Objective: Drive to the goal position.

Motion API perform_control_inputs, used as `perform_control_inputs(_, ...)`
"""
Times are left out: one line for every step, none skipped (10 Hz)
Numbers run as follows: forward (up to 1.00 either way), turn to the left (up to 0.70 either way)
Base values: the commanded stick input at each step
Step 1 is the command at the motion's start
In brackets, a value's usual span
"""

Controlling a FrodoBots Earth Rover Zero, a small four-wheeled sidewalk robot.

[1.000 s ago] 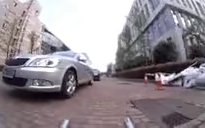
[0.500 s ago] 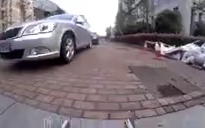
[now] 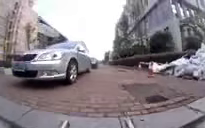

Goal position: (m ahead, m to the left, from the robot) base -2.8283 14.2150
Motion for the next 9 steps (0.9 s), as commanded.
perform_control_inputs(0.00,0.00)
perform_control_inputs(0.00,0.00)
perform_control_inputs(0.00,0.35)
perform_control_inputs(0.00,0.45)
perform_control_inputs(0.00,0.45)
perform_control_inputs(0.00,0.45)
perform_control_inputs(0.00,0.45)
perform_control_inputs(0.00,0.45)
perform_control_inputs(0.00,0.45)
